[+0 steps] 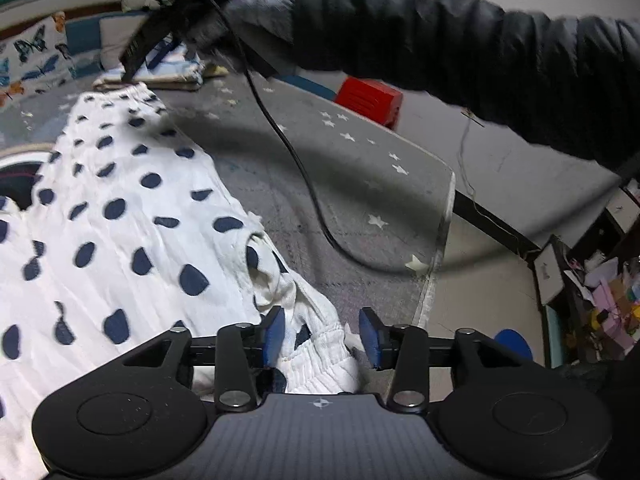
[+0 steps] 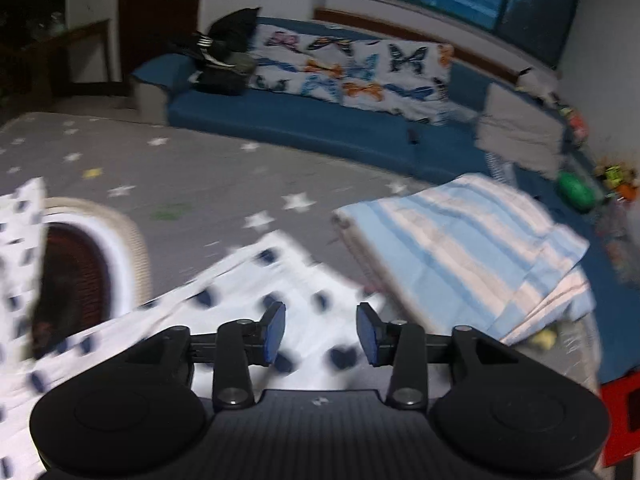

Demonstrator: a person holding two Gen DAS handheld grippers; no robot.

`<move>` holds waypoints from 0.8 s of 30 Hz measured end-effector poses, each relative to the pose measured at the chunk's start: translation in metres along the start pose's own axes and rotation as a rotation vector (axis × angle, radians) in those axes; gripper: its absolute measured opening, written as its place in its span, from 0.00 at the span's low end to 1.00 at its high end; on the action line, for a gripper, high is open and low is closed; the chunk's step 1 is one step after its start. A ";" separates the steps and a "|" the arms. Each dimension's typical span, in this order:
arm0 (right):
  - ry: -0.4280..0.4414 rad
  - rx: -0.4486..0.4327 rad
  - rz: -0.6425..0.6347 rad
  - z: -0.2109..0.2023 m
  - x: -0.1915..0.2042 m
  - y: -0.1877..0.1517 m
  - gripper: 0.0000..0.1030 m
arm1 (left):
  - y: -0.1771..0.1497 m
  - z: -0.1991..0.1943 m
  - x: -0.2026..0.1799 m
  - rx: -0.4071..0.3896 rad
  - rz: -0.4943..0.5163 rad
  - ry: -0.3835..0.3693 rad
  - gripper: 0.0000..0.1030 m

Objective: Fold clothes

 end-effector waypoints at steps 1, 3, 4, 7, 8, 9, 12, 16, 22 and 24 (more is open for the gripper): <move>0.026 0.008 0.006 -0.003 0.008 -0.006 0.40 | 0.000 -0.003 0.001 -0.009 -0.002 0.014 0.48; 0.046 0.030 0.012 0.000 0.022 -0.017 0.40 | -0.001 -0.010 0.004 -0.024 -0.010 0.047 0.51; 0.052 0.044 0.016 0.003 0.027 -0.023 0.40 | -0.002 -0.014 0.007 -0.030 -0.019 0.067 0.51; 0.048 0.071 0.029 0.015 0.035 -0.038 0.43 | -0.005 -0.035 0.022 -0.059 -0.069 0.144 0.52; 0.040 0.060 0.036 0.017 0.035 -0.039 0.47 | -0.007 -0.043 0.029 -0.070 -0.087 0.174 0.52; 0.032 0.057 0.043 0.017 0.033 -0.039 0.49 | -0.008 -0.051 0.035 -0.081 -0.105 0.204 0.52; 0.012 0.061 0.073 0.015 0.030 -0.039 0.49 | -0.012 -0.078 0.055 -0.117 -0.155 0.317 0.52; 0.037 0.046 0.041 -0.002 0.041 -0.039 0.49 | -0.021 -0.110 0.093 -0.161 -0.245 0.462 0.52; 0.156 0.026 -0.041 -0.041 0.087 -0.051 0.50 | -0.036 -0.121 0.121 -0.157 -0.326 0.543 0.51; 0.216 0.024 -0.070 -0.058 0.108 -0.061 0.50 | -0.043 -0.119 0.126 -0.137 -0.339 0.550 0.50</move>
Point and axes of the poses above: each gripper's, at about its wrist camera, not at the fingertips, and z roughly the way its jaws point, x to its left, y to its top, the point moved 10 cm from there along z, roughly the way its jaws point, and after that the axes turned 5 degrees about -x, right-handed, at the moved point
